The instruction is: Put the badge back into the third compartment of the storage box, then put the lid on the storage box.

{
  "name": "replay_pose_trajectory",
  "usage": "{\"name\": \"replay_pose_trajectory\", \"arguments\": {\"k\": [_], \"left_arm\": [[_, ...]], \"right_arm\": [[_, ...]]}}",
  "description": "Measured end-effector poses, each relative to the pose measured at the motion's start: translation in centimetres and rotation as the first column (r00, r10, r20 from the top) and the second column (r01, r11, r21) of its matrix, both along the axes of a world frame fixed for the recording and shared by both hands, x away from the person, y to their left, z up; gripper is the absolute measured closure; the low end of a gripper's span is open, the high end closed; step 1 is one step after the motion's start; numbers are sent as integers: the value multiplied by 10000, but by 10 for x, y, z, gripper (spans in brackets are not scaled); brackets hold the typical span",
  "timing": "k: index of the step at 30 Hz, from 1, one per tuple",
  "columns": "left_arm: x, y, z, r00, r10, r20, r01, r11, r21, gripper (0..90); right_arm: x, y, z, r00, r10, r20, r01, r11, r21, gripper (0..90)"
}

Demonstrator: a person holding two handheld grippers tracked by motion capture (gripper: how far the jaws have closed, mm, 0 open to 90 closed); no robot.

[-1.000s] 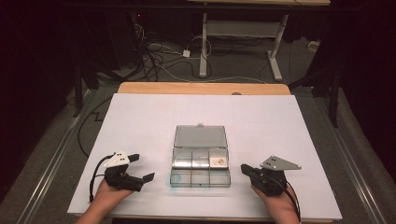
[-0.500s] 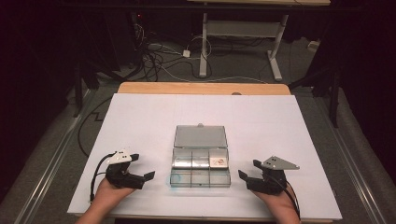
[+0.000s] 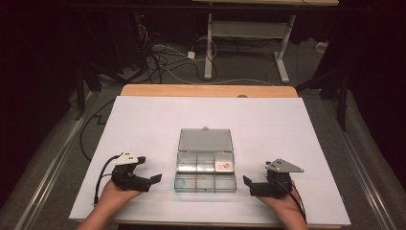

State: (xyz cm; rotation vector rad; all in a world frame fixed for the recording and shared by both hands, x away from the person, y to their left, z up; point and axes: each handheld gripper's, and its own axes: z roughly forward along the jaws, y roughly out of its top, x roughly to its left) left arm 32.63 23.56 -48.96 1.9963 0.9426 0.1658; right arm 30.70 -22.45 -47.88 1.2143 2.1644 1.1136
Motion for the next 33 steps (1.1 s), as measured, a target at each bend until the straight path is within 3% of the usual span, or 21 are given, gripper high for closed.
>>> {"name": "replay_pose_trajectory", "arguments": {"k": [4, 8, 12, 15, 22, 26, 29, 33], "left_arm": [[6, -5, 3, 9998, -22, 175, 16, 9995, 321, 0], [15, -9, 7, 9997, 48, 236, -57, 9992, 392, 0], [25, -13, 12, 9984, 419, 391, -427, 9989, 207, 0], [33, -19, 13, 9986, 376, 366, -391, 9983, 425, 0], [48, -28, 17, 9990, 247, 379, -246, 9997, -19, 0], [57, -35, 18, 9996, 69, 266, -73, 9999, 130, 0], [64, -37, 21, 9997, -13, 234, 14, 10000, -33, 0], [71, -39, 23, 9988, 62, 480, -52, 9998, -201, 0]], "right_arm": [[1, 2, 1, 9999, 93, 100, -91, 9999, -130, 0], [1, 4, 0, 9999, 115, 103, -113, 9998, -169, 0], [1, 6, 0, 9999, 133, 81, -132, 9999, -110, 0], [2, 6, 1, 9998, 170, 129, -169, 9998, -80, 0], [4, 8, 3, 9994, 255, 216, -254, 9997, -53, 0], [7, 9, 6, 9993, 251, 262, -256, 9995, 194, 0], [12, 11, 10, 9991, 232, 356, -245, 9991, 347, 0], [19, 13, 17, 9986, 223, 485, -248, 9984, 511, 0]]}}
